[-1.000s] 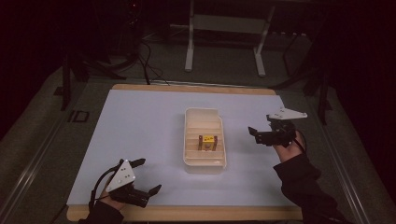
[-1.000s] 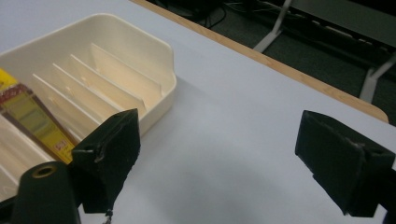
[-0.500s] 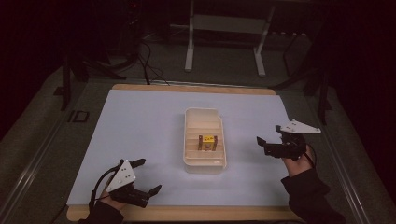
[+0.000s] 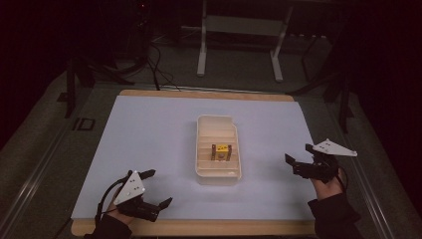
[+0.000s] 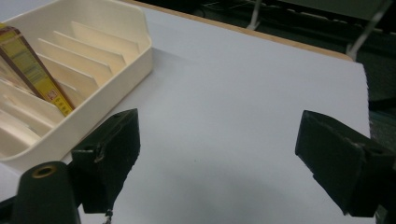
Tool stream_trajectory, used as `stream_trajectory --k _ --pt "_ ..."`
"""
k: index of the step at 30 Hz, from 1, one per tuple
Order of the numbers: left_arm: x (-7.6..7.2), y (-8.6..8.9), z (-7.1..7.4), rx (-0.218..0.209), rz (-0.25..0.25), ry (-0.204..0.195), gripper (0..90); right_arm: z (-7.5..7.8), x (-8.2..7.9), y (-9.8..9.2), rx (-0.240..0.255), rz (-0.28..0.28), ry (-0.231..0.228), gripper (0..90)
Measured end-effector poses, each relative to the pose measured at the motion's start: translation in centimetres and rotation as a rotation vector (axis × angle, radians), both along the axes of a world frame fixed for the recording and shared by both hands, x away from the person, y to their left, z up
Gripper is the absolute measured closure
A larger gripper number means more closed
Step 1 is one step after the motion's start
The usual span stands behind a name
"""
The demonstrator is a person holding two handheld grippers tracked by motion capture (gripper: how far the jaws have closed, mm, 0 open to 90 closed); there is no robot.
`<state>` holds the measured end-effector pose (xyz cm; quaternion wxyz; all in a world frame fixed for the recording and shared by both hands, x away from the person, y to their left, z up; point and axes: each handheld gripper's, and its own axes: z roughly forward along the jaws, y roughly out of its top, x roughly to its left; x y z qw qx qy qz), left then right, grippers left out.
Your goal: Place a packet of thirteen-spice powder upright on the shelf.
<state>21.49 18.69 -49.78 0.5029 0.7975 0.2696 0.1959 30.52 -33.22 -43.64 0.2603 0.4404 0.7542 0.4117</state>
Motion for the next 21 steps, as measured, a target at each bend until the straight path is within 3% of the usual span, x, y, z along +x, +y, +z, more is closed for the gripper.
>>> stream_trajectory --k 11,21 --pt "-0.1 -0.1 0.0 0.005 -0.004 0.000 0.0 -1.7 -2.1 -0.8 0.008 -0.051 -0.035 14.2" --pt "-0.1 -0.1 0.0 0.012 -0.008 0.001 0.0 -2.3 -3.1 -0.9 -0.045 -0.066 -0.087 14.2"
